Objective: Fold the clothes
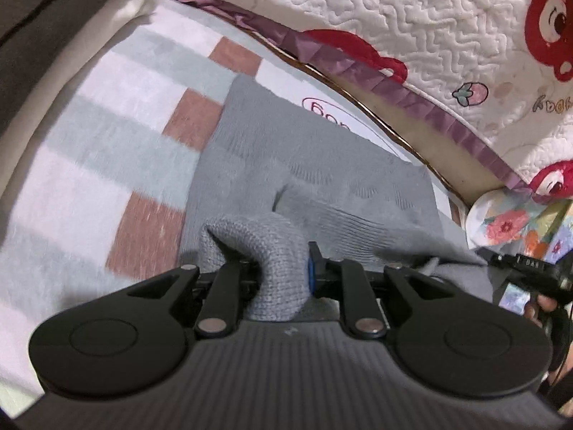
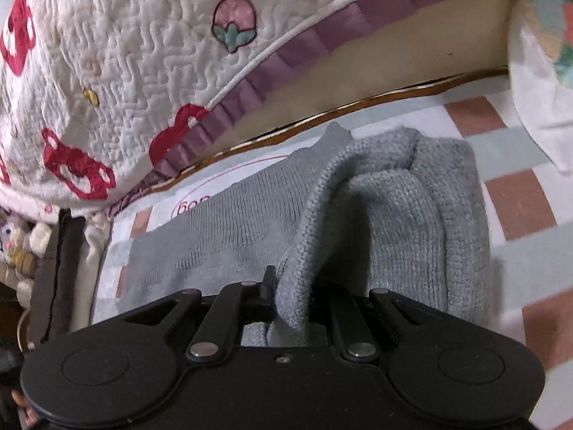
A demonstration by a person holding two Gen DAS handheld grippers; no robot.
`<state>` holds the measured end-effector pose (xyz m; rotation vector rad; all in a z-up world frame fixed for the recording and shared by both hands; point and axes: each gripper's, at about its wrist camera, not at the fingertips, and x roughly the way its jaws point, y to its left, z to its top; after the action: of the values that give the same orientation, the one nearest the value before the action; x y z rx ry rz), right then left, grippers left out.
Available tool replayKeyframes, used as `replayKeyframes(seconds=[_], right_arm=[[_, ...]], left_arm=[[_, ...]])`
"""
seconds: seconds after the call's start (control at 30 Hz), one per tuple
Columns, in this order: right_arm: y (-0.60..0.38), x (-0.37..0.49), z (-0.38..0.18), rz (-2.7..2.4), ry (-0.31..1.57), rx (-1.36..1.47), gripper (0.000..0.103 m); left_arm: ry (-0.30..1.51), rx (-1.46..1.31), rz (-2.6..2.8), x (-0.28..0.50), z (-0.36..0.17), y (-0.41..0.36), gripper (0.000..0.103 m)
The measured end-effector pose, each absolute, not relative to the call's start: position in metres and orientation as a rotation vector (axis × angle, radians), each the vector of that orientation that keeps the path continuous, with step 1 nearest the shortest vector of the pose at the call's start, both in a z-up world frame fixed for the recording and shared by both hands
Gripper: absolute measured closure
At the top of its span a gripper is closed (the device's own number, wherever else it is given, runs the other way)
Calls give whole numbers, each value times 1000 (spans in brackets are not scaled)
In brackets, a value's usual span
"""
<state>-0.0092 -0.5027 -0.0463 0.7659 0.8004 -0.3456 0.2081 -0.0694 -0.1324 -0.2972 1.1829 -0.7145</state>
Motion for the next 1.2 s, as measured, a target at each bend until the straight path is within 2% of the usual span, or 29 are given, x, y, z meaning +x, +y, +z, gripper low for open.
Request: replayKeyframes(seconds=[0.27,0.47,0.7,0.83,1.2], right_arm=[[-536,49,-73,-338,909,692,91],[-543,68,-88,-365,945,688,91],[-547,85,-98,-408,961,696,91],[-545,91,-107,-439,969,697,91],[-543,87,-87,-539,855,675,91]], left_arm=[[1124,-340,-640,239,-165,-92,88],[1057,-404,-764,236,-167,-66,88],[1100,-422,-765,247,-196,-69,85],[1082,-418,-780,246,-189,-67,85],[961,-378,-837,233,-165,-69,86]])
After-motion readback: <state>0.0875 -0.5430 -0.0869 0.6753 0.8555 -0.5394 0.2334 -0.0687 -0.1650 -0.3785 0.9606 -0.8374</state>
